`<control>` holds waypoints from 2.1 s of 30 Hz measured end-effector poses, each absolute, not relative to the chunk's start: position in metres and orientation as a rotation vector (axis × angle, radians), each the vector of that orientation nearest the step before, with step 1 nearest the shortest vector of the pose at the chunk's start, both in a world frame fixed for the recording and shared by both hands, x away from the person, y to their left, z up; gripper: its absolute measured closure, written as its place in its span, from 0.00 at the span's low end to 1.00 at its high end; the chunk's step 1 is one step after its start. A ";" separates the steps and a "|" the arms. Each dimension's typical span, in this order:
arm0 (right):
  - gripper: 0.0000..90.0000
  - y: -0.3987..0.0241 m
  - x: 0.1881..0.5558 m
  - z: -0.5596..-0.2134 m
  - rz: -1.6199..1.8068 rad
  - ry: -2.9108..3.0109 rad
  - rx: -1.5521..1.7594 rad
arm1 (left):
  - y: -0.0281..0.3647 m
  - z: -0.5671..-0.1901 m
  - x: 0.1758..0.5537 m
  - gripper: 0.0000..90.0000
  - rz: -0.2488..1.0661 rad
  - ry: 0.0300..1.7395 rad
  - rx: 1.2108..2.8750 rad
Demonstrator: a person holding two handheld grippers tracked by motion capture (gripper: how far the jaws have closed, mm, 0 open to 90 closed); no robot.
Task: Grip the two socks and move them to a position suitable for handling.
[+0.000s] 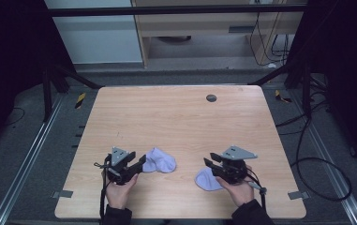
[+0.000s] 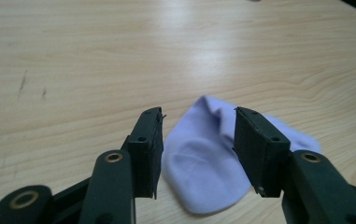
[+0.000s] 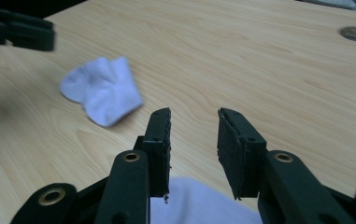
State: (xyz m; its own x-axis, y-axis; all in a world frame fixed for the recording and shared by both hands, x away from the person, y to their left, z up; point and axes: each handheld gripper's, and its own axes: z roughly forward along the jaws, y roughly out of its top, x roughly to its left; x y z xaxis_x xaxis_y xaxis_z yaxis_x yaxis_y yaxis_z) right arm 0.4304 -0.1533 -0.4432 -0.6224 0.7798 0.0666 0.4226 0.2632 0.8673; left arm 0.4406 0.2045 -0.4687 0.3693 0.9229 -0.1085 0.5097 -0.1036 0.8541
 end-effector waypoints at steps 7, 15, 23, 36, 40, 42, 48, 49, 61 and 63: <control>0.73 -0.094 0.444 -0.447 1.325 2.253 1.031 | 0.211 -0.486 0.449 0.61 0.590 1.311 1.783; 0.73 -0.046 0.452 -0.462 1.302 2.344 1.000 | 0.209 -0.499 0.455 0.66 0.555 1.332 1.824; 0.73 -0.017 0.459 -0.484 1.229 2.410 0.986 | 0.205 -0.506 0.456 0.76 0.528 1.341 1.854; 0.84 0.006 0.461 -0.504 1.105 2.438 0.934 | 0.198 -0.507 0.455 0.93 0.536 1.347 1.873; 0.97 0.007 0.460 -0.503 1.067 2.430 0.929 | 0.198 -0.507 0.456 0.94 0.536 1.349 1.871; 0.98 0.007 0.461 -0.502 1.066 2.430 0.950 | 0.199 -0.507 0.456 0.95 0.529 1.348 1.872; 0.98 -0.009 0.461 -0.483 1.223 2.333 1.015 | 0.199 -0.507 0.456 0.96 0.524 1.340 1.877; 0.98 -0.014 0.462 -0.479 1.245 2.310 1.041 | 0.199 -0.507 0.456 0.96 0.524 1.342 1.873; 0.94 -0.050 0.486 -0.477 1.166 2.182 1.213 | 0.199 -0.507 0.458 0.96 0.531 1.342 1.874; 0.87 -0.053 0.490 -0.479 1.134 2.163 1.228 | 0.199 -0.507 0.459 0.96 0.533 1.337 1.879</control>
State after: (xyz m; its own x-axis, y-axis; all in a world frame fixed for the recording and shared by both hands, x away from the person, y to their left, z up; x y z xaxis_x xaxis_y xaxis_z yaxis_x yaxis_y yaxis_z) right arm 0.4904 -0.0526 -0.4788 -0.5310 0.8462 0.0438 0.5174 0.2829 0.8076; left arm 0.4588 0.1993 -0.5067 0.3658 0.9264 -0.0891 0.6115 -0.1671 0.7734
